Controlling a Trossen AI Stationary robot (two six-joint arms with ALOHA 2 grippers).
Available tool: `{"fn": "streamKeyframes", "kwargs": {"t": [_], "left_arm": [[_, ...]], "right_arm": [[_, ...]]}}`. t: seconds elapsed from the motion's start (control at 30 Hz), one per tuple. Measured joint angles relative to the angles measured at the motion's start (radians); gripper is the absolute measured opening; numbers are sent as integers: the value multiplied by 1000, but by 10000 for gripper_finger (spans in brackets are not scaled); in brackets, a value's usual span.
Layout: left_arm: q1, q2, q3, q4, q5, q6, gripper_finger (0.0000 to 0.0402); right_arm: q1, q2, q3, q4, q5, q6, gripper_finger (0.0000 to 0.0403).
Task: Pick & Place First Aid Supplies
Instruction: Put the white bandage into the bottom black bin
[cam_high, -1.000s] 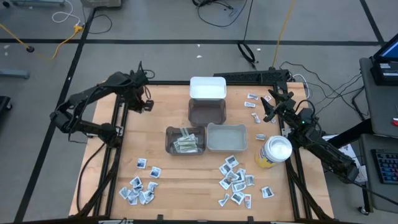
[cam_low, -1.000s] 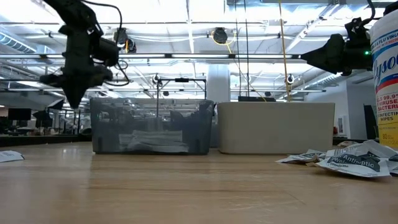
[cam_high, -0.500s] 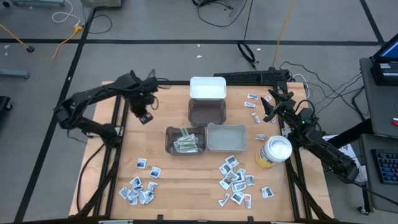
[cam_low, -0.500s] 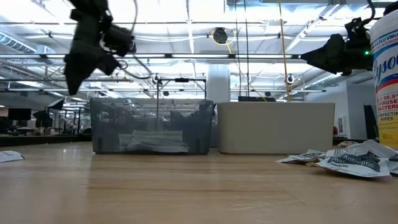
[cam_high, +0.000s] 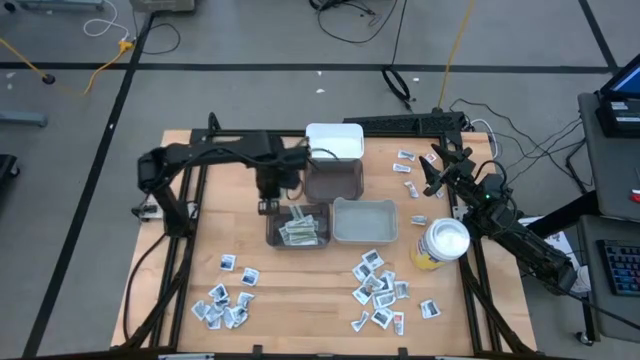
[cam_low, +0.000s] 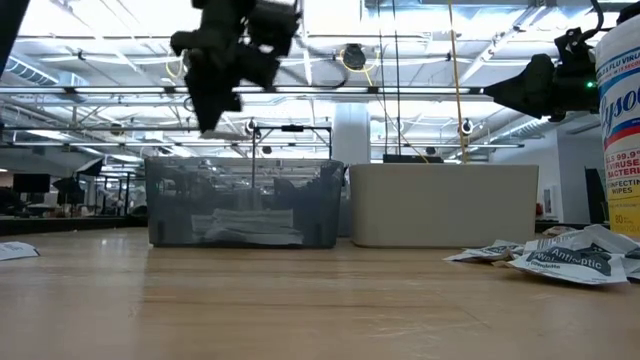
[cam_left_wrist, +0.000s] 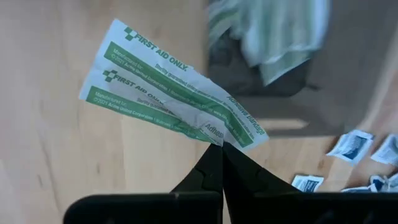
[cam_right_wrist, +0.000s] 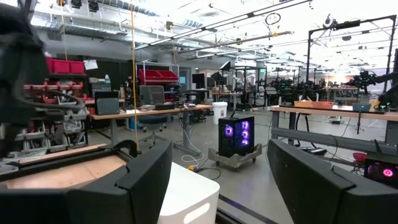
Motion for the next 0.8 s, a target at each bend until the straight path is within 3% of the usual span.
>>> {"fn": "streamKeyframes", "kwargs": {"t": [0.3,0.8], "left_arm": [[-140,117,220,-44,4,85,0],[-205,197,67,112,0,23,0]], "right_arm": [[0,0,0,0,0,0,263],[0,0,0,1,0,0,263]]}}
